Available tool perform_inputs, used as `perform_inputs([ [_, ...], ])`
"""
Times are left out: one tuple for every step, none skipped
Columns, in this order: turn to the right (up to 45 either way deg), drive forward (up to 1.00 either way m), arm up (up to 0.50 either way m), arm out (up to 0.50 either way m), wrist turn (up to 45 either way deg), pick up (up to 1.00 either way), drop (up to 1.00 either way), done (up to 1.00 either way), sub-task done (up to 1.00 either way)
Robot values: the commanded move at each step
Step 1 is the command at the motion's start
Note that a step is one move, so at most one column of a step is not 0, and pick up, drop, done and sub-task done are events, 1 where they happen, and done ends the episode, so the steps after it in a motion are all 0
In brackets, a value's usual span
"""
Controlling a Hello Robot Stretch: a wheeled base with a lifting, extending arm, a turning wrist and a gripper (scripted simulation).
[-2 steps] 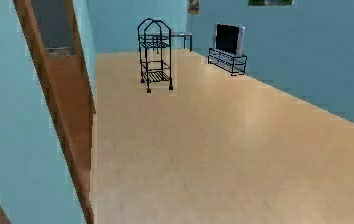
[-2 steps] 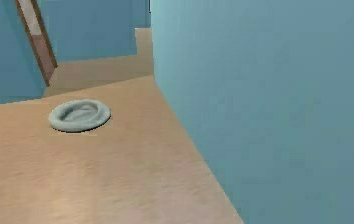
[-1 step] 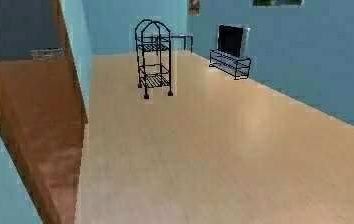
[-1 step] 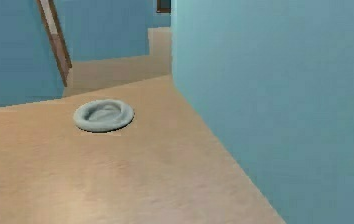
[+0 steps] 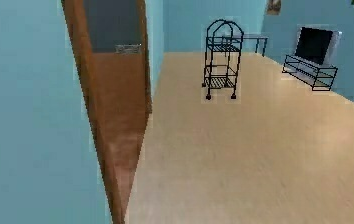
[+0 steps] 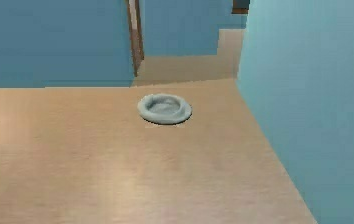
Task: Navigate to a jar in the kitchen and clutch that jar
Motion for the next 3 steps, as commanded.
perform_inputs([
  [0.0, 1.00, 0.00, 0.00, 0.0, 0.00, 0.00, 0.00, 0.00],
  [-9.0, 0.00, 0.00, 0.00, 0.0, 0.00, 0.00, 0.00, 0.00],
  [0.0, 0.10, 0.00, 0.00, 0.0, 0.00, 0.00, 0.00, 0.00],
])
